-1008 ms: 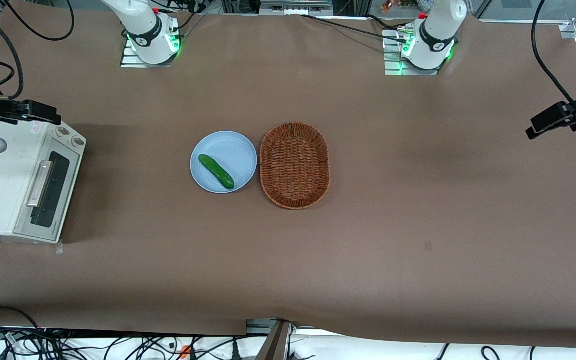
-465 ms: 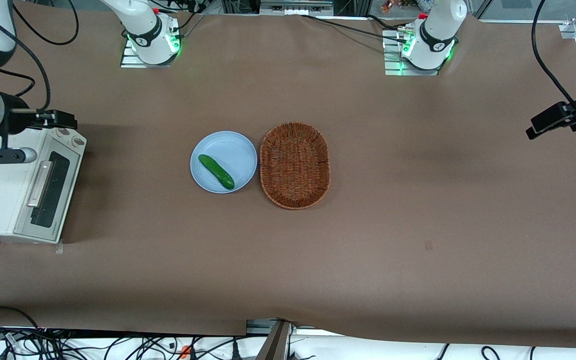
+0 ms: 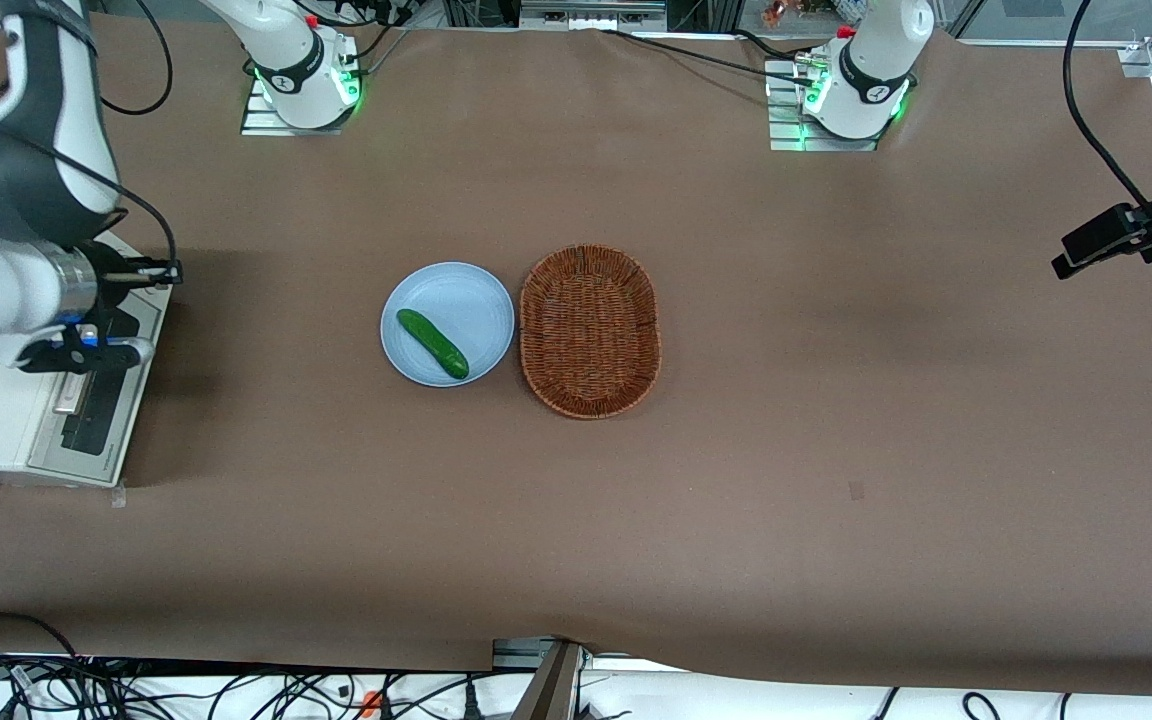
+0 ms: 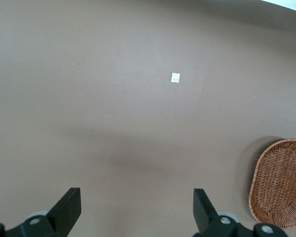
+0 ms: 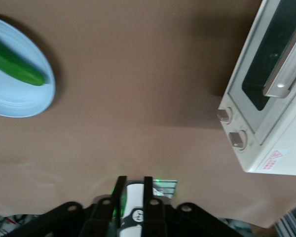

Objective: Open oven door with right arm only
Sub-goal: 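Lower the right gripper in front of the door handle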

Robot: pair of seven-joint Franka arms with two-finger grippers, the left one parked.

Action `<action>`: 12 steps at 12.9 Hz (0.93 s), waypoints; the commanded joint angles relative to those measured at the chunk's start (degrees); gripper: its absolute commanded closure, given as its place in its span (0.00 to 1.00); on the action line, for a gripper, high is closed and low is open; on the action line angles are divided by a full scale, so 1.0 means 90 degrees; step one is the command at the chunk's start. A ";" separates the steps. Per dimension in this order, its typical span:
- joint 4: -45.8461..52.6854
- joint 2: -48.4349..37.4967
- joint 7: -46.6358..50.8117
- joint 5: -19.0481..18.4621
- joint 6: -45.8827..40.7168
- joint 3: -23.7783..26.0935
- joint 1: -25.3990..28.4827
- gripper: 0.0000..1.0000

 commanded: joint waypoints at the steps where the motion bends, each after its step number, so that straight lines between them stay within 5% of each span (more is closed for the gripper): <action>1: 0.0066 0.0348 -0.0400 -0.0717 0.0189 0.0018 0.0212 1.00; 3: 0.0066 0.0524 -0.0478 -0.0913 0.0413 -0.0001 0.0164 1.00; 12: -0.0265 0.1150 -0.1776 -0.3061 0.1721 -0.0030 0.0086 1.00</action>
